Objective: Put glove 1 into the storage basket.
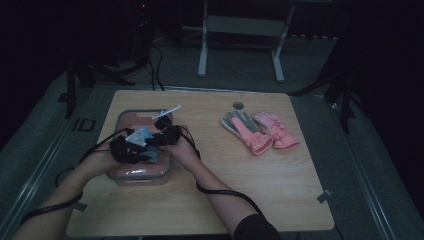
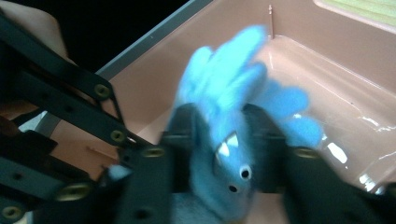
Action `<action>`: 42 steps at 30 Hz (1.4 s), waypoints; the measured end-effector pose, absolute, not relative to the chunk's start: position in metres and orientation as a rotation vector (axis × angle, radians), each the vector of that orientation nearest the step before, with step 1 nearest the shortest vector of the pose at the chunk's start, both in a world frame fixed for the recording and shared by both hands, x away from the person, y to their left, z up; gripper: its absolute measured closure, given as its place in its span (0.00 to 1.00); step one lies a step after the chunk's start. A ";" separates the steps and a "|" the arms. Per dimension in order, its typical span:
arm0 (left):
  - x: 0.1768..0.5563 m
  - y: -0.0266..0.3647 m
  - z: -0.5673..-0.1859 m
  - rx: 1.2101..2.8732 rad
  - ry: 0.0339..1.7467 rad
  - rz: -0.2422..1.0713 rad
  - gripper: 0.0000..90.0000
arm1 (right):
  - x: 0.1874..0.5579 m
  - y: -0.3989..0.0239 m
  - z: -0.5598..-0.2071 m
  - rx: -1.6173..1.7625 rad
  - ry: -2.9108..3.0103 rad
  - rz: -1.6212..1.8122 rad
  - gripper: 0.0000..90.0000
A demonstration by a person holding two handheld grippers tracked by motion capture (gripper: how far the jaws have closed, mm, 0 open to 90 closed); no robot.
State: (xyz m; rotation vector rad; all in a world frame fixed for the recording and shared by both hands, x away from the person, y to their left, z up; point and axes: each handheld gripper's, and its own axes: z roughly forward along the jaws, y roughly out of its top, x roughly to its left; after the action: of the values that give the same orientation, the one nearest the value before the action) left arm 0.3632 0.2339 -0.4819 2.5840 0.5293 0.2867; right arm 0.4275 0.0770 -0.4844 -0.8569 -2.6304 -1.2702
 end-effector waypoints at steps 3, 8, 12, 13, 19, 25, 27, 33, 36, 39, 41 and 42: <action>0.367 0.232 -0.486 2.604 0.542 0.270 0.86 | 0.426 0.077 -0.483 -0.861 -2.660 -1.239 0.50; 0.370 0.230 -0.491 2.638 0.555 0.248 0.85 | 0.428 0.072 -0.481 -0.873 -2.669 -1.255 0.43; 0.371 0.229 -0.492 2.645 0.589 0.238 0.77 | 0.427 0.067 -0.480 -0.862 -2.664 -1.272 0.39; 0.371 0.229 -0.491 2.636 0.608 0.241 0.69 | 0.427 0.066 -0.480 -0.868 -2.664 -1.272 0.38; 0.368 0.235 -0.484 2.529 0.732 0.275 0.32 | 0.423 0.060 -0.479 -0.825 -2.665 -1.275 0.30; 0.360 0.226 -0.473 2.512 0.735 0.250 0.17 | 0.420 0.048 -0.471 -0.762 -2.638 -1.313 0.21; 0.358 0.222 -0.469 2.503 0.732 0.247 0.17 | 0.418 0.043 -0.468 -0.750 -2.636 -1.323 0.20; 0.352 0.205 -0.457 2.476 0.682 0.244 0.16 | 0.417 0.022 -0.461 -0.758 -2.629 -1.380 0.20; 0.351 0.195 -0.453 2.470 0.664 0.236 0.16 | 0.417 0.008 -0.459 -0.781 -2.624 -1.392 0.21; 0.349 0.183 -0.451 2.475 0.638 0.243 0.16 | 0.418 -0.008 -0.459 -0.772 -2.635 -1.397 0.22; 0.348 0.177 -0.449 2.472 0.621 0.231 0.16 | 0.417 -0.017 -0.460 -0.771 -2.652 -1.399 0.23; 0.348 0.173 -0.448 2.470 0.619 0.229 0.16 | 0.417 -0.022 -0.460 -0.778 -2.655 -1.399 0.23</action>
State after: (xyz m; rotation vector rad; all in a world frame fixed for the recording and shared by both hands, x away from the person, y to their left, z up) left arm 0.3478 0.1731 -0.4479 2.4695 0.6187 0.2288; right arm 0.4166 -0.0221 -0.4597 -0.7777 -2.6551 -1.3986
